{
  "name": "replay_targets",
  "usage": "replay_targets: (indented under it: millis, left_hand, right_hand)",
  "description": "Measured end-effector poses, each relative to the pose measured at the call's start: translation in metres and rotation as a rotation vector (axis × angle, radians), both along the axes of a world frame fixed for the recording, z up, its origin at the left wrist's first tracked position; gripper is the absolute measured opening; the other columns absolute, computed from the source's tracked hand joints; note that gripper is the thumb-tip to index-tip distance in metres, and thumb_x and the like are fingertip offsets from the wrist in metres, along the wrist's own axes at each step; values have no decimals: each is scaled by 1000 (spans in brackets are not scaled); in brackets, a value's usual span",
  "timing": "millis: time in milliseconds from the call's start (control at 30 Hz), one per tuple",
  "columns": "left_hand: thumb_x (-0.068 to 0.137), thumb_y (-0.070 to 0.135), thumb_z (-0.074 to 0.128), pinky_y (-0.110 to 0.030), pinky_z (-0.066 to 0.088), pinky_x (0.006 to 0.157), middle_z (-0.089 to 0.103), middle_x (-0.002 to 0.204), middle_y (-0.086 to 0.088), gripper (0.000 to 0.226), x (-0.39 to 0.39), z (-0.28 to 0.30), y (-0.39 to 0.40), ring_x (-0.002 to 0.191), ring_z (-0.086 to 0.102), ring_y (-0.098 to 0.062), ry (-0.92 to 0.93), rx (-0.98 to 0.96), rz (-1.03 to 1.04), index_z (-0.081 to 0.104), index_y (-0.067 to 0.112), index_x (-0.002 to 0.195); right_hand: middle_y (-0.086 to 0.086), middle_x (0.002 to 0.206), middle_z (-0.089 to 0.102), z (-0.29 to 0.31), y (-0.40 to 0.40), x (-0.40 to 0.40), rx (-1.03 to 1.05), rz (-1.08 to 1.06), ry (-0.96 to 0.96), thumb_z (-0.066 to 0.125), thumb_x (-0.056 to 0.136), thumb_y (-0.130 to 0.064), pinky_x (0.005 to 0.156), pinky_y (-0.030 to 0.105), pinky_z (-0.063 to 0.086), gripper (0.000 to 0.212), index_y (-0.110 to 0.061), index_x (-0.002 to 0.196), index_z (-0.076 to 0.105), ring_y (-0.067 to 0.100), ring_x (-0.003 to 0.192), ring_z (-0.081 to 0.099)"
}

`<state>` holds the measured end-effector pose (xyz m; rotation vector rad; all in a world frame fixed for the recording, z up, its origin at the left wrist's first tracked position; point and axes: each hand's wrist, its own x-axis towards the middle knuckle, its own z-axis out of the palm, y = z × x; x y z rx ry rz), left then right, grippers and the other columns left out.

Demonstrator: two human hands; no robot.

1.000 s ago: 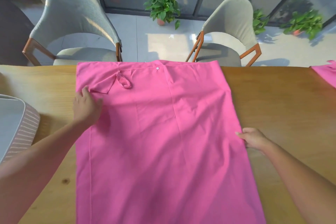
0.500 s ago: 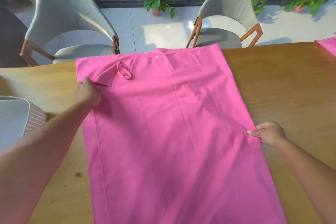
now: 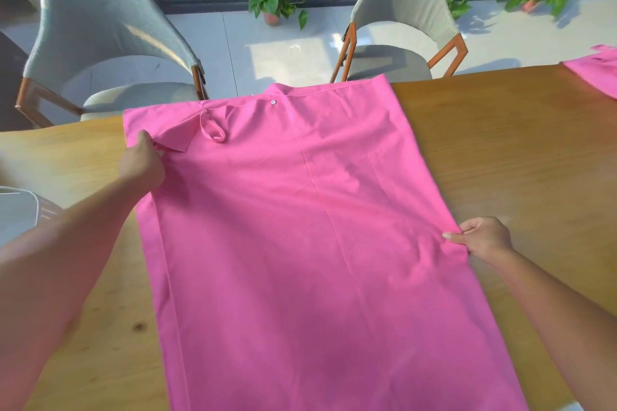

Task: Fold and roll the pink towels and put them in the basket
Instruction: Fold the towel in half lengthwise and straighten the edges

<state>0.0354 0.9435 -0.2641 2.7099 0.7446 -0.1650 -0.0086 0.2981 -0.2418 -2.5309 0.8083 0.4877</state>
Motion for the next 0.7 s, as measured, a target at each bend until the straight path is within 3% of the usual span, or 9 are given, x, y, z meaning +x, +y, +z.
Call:
replay_targets:
  millis: [133, 233, 367, 467, 567, 700]
  left_hand:
    - [104, 12, 45, -49, 35, 69, 55, 105, -42, 21, 8, -2, 9, 96, 55, -56, 28, -17, 15, 41, -3, 117]
    - [104, 18, 45, -49, 36, 72, 55, 110, -42, 28, 8, -4, 12, 101, 54, -57, 4, -55, 79, 40, -5, 121]
    - [104, 37, 48, -47, 38, 75, 58, 115, -39, 48, -14, -2, 3, 106, 57, -55, -3, -105, 161, 46, -8, 120]
    - [102, 43, 49, -45, 41, 74, 61, 110, -38, 53, -53, 1, -8, 103, 60, -53, 37, -144, 188, 53, -9, 113]
    - [102, 43, 48, -44, 46, 71, 64, 86, -31, 52, -99, 1, -22, 89, 64, -48, 60, -181, 172, 59, -6, 89]
    - [102, 44, 46, -41, 48, 71, 65, 75, -25, 55, -162, 0, -50, 79, 65, -42, 93, -209, 194, 63, -1, 75]
  right_hand:
    - [4, 62, 64, -4, 6, -10, 9, -3, -14, 93, 67, -27, 51, 26, 37, 31, -7, 72, 71, 20, 57, 53]
    - [1, 48, 47, -5, 8, -19, 38, 33, -37, 89, 72, -34, 49, 31, 29, 45, -11, 56, 53, 20, 49, 38]
    - [5, 52, 42, -1, 7, -36, 64, 47, -51, 82, 80, -39, 54, 34, 28, 50, -16, 58, 43, 22, 52, 37]
    - [5, 63, 52, 7, 5, -55, 65, 45, -10, 80, 82, -38, 59, 34, 35, 39, -11, 69, 54, 23, 61, 47]
    - [11, 82, 66, 13, 4, -77, 78, 58, 19, 79, 85, -35, 69, 34, 41, 35, -3, 86, 66, 29, 78, 62]
    - [13, 67, 55, 17, -7, -106, 69, 87, 58, 72, 90, -38, 59, 34, 32, 39, -9, 71, 55, 23, 66, 50]
